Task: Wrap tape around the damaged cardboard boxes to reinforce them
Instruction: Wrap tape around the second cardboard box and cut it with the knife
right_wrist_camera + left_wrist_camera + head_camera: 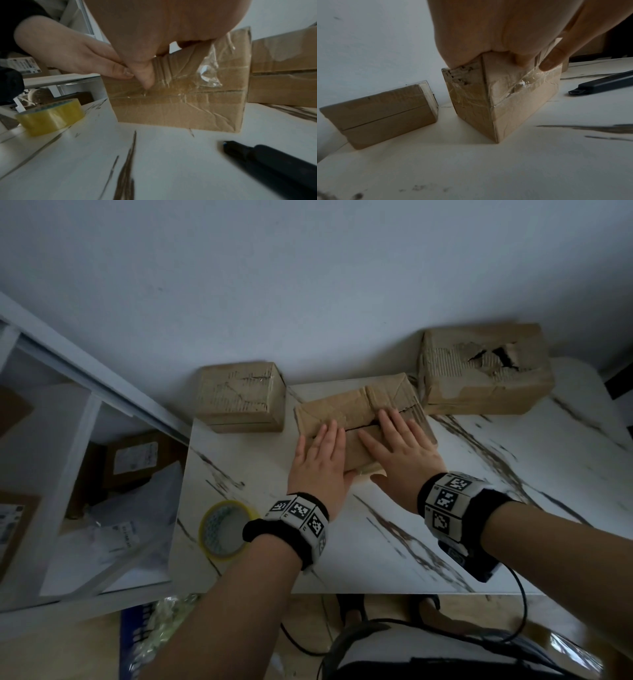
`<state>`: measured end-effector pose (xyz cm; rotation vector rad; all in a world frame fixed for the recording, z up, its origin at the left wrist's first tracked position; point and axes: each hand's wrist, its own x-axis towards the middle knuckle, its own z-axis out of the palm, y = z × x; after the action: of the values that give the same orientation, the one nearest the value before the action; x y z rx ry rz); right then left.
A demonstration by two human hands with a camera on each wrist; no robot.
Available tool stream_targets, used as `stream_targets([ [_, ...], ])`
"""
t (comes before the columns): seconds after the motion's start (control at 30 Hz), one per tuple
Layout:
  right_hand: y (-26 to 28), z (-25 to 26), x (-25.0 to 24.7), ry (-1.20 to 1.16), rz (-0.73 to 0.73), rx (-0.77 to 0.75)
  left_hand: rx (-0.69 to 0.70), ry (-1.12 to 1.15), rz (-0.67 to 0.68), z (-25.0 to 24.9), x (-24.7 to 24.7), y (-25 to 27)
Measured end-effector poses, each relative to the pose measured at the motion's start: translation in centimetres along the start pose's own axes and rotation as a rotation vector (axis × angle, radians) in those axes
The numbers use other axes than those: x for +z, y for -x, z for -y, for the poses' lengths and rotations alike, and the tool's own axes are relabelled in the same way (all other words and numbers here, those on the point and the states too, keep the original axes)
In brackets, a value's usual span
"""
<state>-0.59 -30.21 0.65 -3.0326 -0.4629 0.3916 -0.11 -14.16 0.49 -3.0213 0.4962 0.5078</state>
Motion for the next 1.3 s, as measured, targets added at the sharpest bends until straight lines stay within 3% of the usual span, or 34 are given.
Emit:
stream_targets([
  [0.17,-0.1,0.2,-0.5,0.008,0.061,0.013,0.001,0.028,-0.007,0.0,0.0,-0.1],
  [0.33,0.4,1.2,-1.5,-0.032,0.010,-0.004,-0.004,0.154,-0.041,0.8,-0.3,1.2],
  [0.43,0.3,3.0,-2.6,-0.070,0.014,-0.091,-0.098,0.327,-0.149,2.8,-0.6,3.4],
  [0.53,0.0,5.4,-3.4,-0.158,0.019,-0.135,-0.295,0.458,-0.199,6.2,-0.6,5.6],
  [0.67,-0.2,8.4,-3.6,-0.172,-0.035,-0.198,-0.502,0.475,-0.002,9.7,0.7,8.6],
  [0.77,-0.2,10.1,-3.5,-0.190,-0.033,-0.267,-0.517,0.379,0.246,10.5,2.4,10.2],
  [0.83,-0.2,11.0,-3.4,-0.196,-0.027,-0.289,-0.546,0.307,0.315,10.9,3.5,10.6],
  [1.03,0.2,12.1,-2.7,-0.215,0.006,-0.276,-0.381,0.192,0.154,11.2,4.0,11.4],
  [1.2,-0.6,12.4,-3.0,-0.344,0.074,-0.118,-0.475,0.744,-0.094,12.9,2.6,10.8],
  [1.3,-1.6,12.7,-3.6,-0.498,0.090,-0.045,-0.413,1.041,-0.242,13.4,0.6,10.1],
])
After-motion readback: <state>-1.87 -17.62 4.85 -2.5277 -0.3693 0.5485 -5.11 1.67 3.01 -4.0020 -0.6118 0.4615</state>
